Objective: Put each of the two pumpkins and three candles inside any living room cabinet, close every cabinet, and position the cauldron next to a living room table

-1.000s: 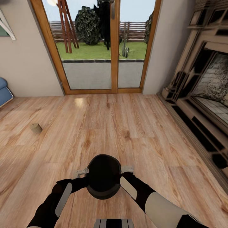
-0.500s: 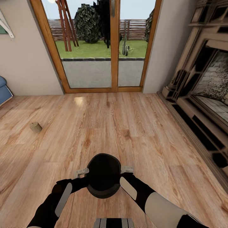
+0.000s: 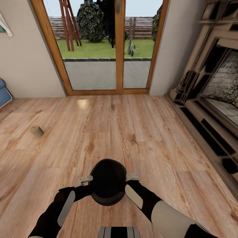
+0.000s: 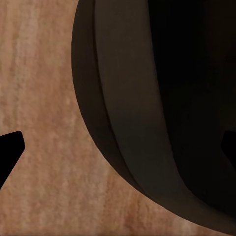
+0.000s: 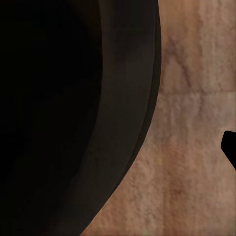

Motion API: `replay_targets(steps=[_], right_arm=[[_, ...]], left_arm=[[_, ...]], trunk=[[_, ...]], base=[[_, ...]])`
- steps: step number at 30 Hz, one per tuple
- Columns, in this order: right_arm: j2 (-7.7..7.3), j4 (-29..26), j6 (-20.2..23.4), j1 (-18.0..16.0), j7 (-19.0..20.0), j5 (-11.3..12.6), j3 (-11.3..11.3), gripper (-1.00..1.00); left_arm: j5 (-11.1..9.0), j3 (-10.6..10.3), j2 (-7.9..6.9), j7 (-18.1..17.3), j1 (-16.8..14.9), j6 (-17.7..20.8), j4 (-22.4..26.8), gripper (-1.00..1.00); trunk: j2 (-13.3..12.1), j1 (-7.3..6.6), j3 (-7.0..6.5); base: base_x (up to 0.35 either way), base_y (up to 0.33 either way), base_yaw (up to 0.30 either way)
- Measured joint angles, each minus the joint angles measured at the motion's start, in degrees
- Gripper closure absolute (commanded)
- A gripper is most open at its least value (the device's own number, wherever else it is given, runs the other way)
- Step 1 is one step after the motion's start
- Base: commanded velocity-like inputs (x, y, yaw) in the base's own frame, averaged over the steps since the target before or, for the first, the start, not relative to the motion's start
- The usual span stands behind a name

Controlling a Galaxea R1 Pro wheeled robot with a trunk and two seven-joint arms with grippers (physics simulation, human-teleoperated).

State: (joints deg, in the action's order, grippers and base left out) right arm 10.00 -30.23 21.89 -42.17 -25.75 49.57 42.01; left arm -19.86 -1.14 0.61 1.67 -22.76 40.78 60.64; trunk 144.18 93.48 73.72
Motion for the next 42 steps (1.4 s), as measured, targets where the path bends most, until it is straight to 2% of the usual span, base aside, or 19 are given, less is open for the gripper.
replay_targets(steps=[8,11,12,16,19,21,31,32,42], right_arm=[[0.0,0.0,-0.02,-0.01,0.0,0.0,0.0,-1.0],[0.0,0.0,-0.07,0.0,0.0,0.01,0.0,-1.0],[0.0,0.0,-0.08,-0.01,0.0,0.0,0.0,1.0],[-0.01,0.01,-0.06,-0.02,0.04,0.04,-0.04,1.0],[-0.03,-0.01,0.39,-0.08,-0.43,-2.12,-0.11,1.0],[-0.01,0.02,0.0,-0.01,-0.05,-0.21,-0.03,1.0],[-0.01,0.03,-0.5,0.0,-0.06,-0.12,-0.03,1.0],[-0.01,0.03,-0.6,-0.01,-0.06,-0.13,-0.03,1.0],[0.0,0.03,-1.25,0.03,-0.1,0.09,0.03,1.0]], left_arm=[[0.0,0.0,-0.01,0.0,0.0,0.0,0.0,-1.0],[0.01,0.0,-0.03,0.0,0.0,0.0,0.0,-1.0],[0.0,0.0,-0.05,0.0,0.0,0.0,0.0,-1.0],[0.0,0.0,-0.04,0.0,0.01,0.0,0.0,-1.0],[0.0,0.0,-0.01,0.0,0.02,0.01,0.02,-1.0],[0.0,0.0,0.0,0.0,0.0,0.0,0.0,-1.0],[0.0,-0.08,0.0,0.0,0.0,0.0,0.0,-1.0],[0.0,-0.08,0.0,0.0,0.0,0.0,0.0,1.0],[-0.57,-0.01,0.02,-0.01,0.0,0.05,0.02,1.0]], trunk=[[0.0,0.0,0.0],[0.04,0.08,0.66],[0.04,0.08,0.66],[0.04,0.07,0.66],[0.05,0.07,0.65],[0.04,0.08,0.67],[0.04,0.08,0.67],[0.04,0.08,0.67],[0.04,0.07,0.66]], base=[[0.0,0.0,0.0],[0.0,0.0,0.0],[0.0,0.0,0.0],[0.0,0.0,0.0],[0.0,0.0,0.0],[0.0,0.0,0.0],[0.0,0.0,0.0],[0.0,0.0,0.0],[0.0,0.0,0.0]])
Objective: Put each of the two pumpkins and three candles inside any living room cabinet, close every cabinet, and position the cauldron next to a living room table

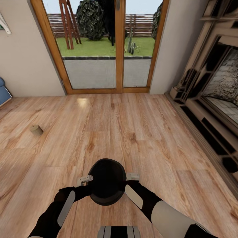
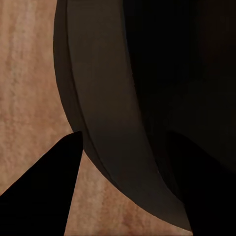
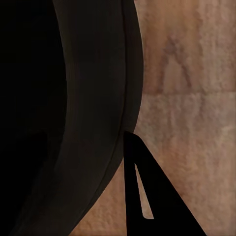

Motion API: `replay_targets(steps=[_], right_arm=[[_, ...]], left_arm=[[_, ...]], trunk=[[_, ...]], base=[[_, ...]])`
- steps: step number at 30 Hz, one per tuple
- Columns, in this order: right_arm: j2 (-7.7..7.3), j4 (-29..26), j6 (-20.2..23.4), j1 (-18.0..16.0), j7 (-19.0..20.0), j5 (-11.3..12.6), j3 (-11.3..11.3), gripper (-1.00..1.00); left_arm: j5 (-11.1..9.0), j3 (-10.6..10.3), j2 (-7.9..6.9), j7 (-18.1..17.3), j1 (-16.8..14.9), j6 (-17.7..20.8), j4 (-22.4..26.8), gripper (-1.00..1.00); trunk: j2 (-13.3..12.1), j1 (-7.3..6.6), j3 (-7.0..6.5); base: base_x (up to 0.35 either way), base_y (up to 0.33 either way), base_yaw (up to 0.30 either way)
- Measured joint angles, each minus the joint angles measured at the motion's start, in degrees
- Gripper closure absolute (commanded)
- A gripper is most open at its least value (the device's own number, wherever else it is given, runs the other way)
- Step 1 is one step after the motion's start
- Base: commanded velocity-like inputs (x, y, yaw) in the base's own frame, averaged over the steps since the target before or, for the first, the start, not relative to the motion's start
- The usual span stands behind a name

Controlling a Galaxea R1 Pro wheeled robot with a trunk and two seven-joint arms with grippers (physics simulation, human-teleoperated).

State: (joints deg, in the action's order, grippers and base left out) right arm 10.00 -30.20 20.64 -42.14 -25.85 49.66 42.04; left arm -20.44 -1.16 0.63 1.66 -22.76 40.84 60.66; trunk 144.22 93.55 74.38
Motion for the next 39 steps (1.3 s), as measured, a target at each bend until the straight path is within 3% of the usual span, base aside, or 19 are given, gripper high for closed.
replay_targets(steps=[23,24,29,39], right_arm=[[0.0,0.16,-0.38,-0.01,0.12,0.32,0.04,1.0],[0.0,1.14,-1.45,0.03,1.56,0.41,-0.05,1.0],[0.0,1.03,-1.12,0.03,1.37,0.33,-0.09,1.0],[0.0,1.09,-1.21,0.03,1.45,0.34,-0.13,1.0]], left_arm=[[0.32,0.31,0.0,0.09,-0.02,-0.06,0.03,1.0],[0.81,0.25,0.07,0.18,-0.03,-0.14,0.09,1.0],[0.69,0.23,0.06,0.2,-0.02,-0.05,0.03,1.0],[0.72,0.16,0.07,0.29,-0.03,-0.08,0.06,1.0]], trunk=[[0.0,0.0,0.0],[-0.02,-0.02,-0.21],[-0.05,-0.07,-0.66],[-0.18,-0.33,-2.87]], base=[[0.0,0.0,0.0],[0.0,0.0,0.0],[0.0,0.0,0.0],[0.0,0.0,0.0]])
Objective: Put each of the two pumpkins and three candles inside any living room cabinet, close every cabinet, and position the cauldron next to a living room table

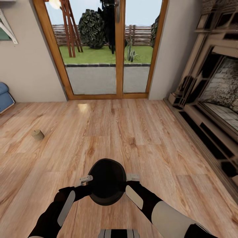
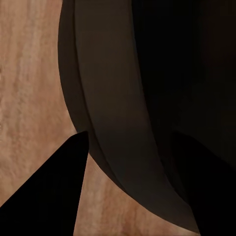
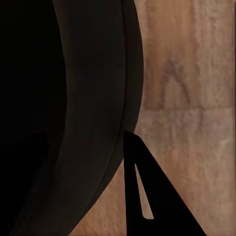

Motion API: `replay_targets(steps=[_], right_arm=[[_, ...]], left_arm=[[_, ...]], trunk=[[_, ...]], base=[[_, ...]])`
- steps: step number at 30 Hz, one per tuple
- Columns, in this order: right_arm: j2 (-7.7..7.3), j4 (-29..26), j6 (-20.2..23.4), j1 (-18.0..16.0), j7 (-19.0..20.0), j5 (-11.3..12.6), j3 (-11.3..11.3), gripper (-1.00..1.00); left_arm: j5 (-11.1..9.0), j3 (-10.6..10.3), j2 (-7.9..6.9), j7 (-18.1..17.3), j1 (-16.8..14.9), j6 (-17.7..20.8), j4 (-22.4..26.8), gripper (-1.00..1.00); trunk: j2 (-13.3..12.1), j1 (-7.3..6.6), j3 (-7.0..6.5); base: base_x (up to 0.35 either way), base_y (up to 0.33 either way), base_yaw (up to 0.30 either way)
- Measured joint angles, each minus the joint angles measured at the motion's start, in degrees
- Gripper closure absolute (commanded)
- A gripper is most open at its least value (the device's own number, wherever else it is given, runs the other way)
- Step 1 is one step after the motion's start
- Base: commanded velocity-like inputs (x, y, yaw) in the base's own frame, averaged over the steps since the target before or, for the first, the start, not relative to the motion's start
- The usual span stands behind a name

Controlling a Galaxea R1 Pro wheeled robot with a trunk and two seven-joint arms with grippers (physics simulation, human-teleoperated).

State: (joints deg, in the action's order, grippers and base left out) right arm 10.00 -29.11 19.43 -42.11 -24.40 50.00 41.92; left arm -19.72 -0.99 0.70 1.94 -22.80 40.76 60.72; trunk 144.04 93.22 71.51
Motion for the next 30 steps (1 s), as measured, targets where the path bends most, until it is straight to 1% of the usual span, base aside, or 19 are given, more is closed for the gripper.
replay_targets(steps=[30], right_arm=[[0.0,-0.13,0.14,0.0,-0.18,0.06,-0.01,1.0]], left_arm=[[-0.01,0.1,0.01,-0.09,0.0,0.09,-0.01,1.0]], trunk=[[-0.4,-0.77,-6.64]], base=[[0.0,0.0,0.002]])
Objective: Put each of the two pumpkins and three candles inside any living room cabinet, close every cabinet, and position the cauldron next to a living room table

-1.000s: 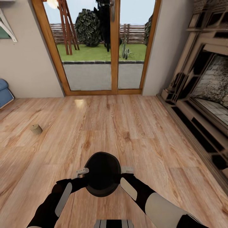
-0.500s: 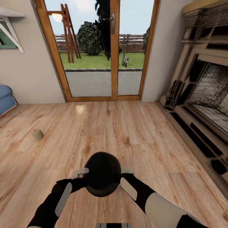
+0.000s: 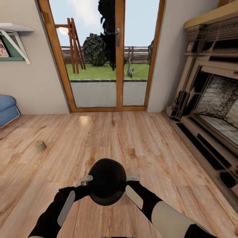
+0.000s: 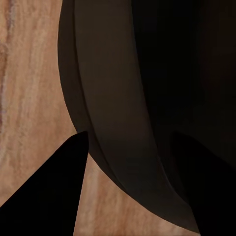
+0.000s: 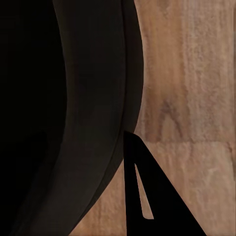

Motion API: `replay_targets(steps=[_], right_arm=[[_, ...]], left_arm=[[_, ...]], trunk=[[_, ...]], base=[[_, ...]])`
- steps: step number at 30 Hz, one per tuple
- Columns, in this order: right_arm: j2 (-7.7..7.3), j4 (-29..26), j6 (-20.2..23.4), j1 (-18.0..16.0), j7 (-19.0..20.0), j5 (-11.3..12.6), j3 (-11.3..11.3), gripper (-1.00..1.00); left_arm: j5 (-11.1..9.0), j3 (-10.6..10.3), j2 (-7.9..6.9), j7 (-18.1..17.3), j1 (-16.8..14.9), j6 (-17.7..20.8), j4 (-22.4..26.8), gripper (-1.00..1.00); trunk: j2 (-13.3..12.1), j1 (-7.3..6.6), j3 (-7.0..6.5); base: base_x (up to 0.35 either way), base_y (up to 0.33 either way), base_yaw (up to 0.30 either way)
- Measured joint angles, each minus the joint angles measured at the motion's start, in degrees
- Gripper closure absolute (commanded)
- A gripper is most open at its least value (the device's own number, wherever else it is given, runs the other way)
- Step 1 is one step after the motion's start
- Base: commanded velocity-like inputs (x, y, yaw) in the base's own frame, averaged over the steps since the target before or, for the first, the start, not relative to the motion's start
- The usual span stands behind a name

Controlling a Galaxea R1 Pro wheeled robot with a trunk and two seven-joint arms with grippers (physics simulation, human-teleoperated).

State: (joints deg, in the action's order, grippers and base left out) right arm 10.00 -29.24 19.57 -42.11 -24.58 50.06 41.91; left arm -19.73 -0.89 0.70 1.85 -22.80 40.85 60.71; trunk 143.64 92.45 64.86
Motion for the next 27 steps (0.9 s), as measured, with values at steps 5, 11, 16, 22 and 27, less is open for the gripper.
replay_targets(steps=[5,11,16,22,27], right_arm=[[0.0,0.1,-0.05,0.0,0.11,0.01,0.0,1.0],[0.0,0.29,0.23,0.01,0.35,-0.04,-0.16,1.0],[0.0,-0.1,0.67,0.0,-0.13,-0.06,-0.14,1.0],[0.0,-0.16,0.73,0.0,-0.2,-0.06,-0.14,1.0],[0.0,-0.07,0.7,0.01,-0.1,-0.06,-0.16,1.0]], left_arm=[[0.02,-0.02,0.0,0.0,0.01,-0.01,-0.02,1.0],[0.16,-0.01,0.04,0.05,0.0,0.38,0.0,1.0],[-0.12,0.11,0.01,0.04,0.0,0.5,0.0,1.0],[-0.14,0.14,0.01,0.03,0.01,0.52,-0.01,1.0],[-0.08,0.11,0.02,0.07,0.01,0.53,0.0,1.0]], trunk=[[0.0,0.0,-0.03],[0.0,0.0,-0.15],[-0.01,0.0,-0.26],[-0.01,0.0,-0.36],[-0.01,0.01,-0.36]], base=[[0.0,0.0,0.169],[-0.013,0.0,0.267],[-0.157,0.0,0.279],[-0.239,0.0,0.282],[-0.256,-0.015,0.284]])
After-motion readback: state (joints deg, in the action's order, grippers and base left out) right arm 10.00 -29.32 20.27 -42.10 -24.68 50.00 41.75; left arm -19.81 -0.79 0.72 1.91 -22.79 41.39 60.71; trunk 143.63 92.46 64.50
